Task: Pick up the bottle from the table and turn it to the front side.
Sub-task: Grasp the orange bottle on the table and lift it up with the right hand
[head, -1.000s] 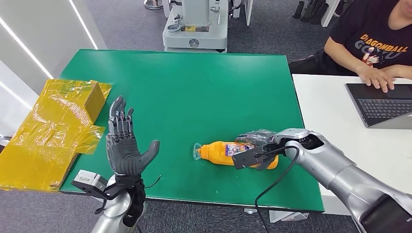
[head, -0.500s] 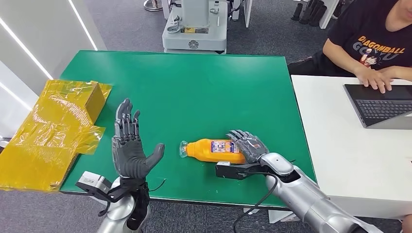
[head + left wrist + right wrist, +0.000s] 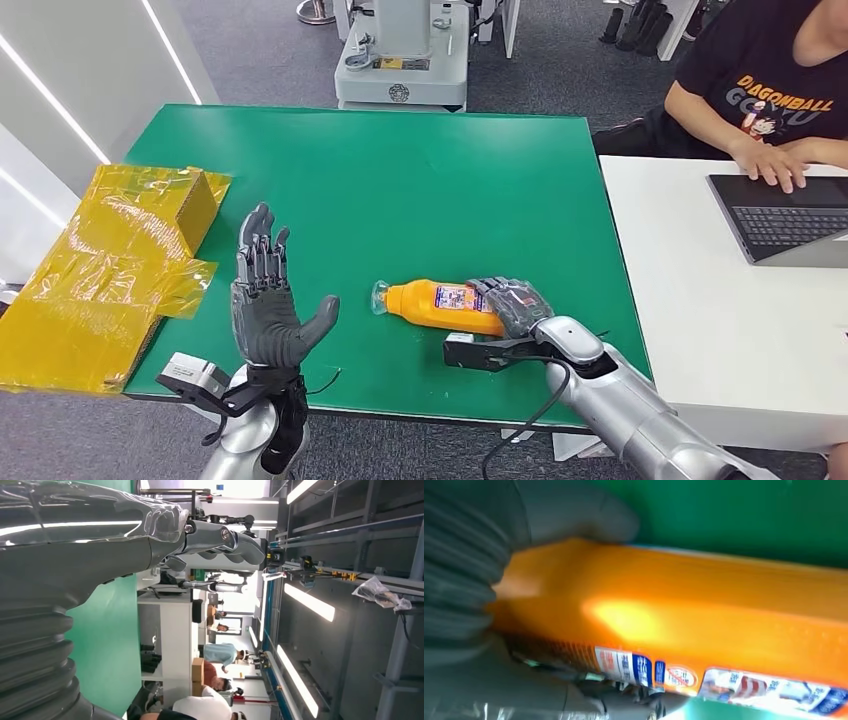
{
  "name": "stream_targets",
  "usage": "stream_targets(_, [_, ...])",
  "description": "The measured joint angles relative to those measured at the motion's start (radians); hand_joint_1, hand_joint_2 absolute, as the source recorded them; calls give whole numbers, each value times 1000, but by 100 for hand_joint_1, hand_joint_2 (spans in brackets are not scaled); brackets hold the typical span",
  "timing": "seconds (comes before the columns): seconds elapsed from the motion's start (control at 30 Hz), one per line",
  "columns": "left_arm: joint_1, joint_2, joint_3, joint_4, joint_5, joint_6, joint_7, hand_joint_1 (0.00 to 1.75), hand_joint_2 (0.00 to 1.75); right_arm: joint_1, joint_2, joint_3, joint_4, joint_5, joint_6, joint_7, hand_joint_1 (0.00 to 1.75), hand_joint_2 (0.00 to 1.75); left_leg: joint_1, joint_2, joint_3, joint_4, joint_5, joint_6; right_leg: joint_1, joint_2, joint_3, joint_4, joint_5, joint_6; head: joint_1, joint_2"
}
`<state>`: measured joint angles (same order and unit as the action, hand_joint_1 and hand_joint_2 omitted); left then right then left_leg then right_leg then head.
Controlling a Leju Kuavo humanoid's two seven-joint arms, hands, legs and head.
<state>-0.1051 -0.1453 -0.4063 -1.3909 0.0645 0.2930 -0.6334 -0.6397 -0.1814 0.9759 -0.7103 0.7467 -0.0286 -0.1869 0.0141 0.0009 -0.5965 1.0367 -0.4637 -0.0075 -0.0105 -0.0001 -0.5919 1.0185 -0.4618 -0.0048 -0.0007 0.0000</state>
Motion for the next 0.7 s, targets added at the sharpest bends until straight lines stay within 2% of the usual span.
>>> stream_targets(0.47, [-3, 0, 0, 10, 1, -2, 2, 0, 175, 8, 12, -41, 1, 18, -6, -17, 175, 175, 0, 0, 0, 0, 0, 0, 0, 0, 0, 0, 0, 0, 0, 0])
stream_targets(0.7, [-3, 0, 0, 11, 0, -2, 1, 0, 175, 41, 31, -106, -5, 14, -116, -33, 175, 175, 0, -1, -2, 0, 0, 0, 0, -1, -1, 0, 0, 0, 0, 0])
